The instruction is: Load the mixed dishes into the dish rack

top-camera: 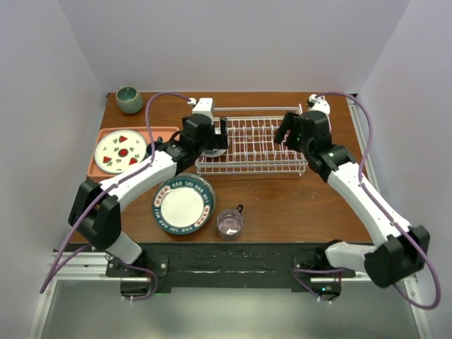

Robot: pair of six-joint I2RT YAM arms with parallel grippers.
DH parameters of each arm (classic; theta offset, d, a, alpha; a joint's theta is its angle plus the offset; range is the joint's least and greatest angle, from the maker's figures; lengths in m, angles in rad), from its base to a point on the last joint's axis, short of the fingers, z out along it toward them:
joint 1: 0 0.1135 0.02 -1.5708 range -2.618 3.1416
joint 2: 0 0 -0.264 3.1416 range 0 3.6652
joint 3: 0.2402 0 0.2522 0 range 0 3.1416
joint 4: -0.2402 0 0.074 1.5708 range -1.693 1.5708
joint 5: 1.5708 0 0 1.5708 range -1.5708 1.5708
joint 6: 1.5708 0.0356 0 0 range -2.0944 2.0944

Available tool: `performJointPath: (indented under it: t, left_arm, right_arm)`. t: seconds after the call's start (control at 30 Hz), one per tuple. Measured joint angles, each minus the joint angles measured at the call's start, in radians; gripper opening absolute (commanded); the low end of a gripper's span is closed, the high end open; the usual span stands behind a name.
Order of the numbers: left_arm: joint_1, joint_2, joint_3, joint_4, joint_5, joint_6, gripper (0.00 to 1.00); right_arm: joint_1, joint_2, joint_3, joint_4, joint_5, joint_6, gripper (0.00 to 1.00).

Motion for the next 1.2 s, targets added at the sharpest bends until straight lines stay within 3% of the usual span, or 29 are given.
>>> performJointPath:
  t: [0.33, 0.6, 0.8, 1.03, 1.2]
  left_arm:
    - [0.022, -0.202, -0.180, -0.005, -0.023, -0.032, 1.00]
    - [0.040, -0.285, -0.263, -0.015, -0.024, -0.053, 1.00]
    - [0.039, -0.321, -0.301, -0.017, -0.013, -0.055, 1.00]
    - [0.039, -0.333, -0.341, -0.024, -0.001, -0.061, 1.00]
    - [0.040, -0.356, -0.370, -0.035, 0.002, -0.062, 1.00]
  right_arm:
    - [0.008, 0.335, 0.035, 0.023, -0.103, -0.043, 0.84]
    - [0.059, 0.480, 0.087, 0.004, -0.088, -0.088, 0.77]
    - [0.068, 0.522, 0.114, -0.002, -0.050, -0.099, 0.64]
    - [0.069, 0.543, 0.136, -0.023, 0.012, -0.105, 0.38]
    - [0.068, 0.576, 0.177, -0.032, 0.036, -0.108, 0.36]
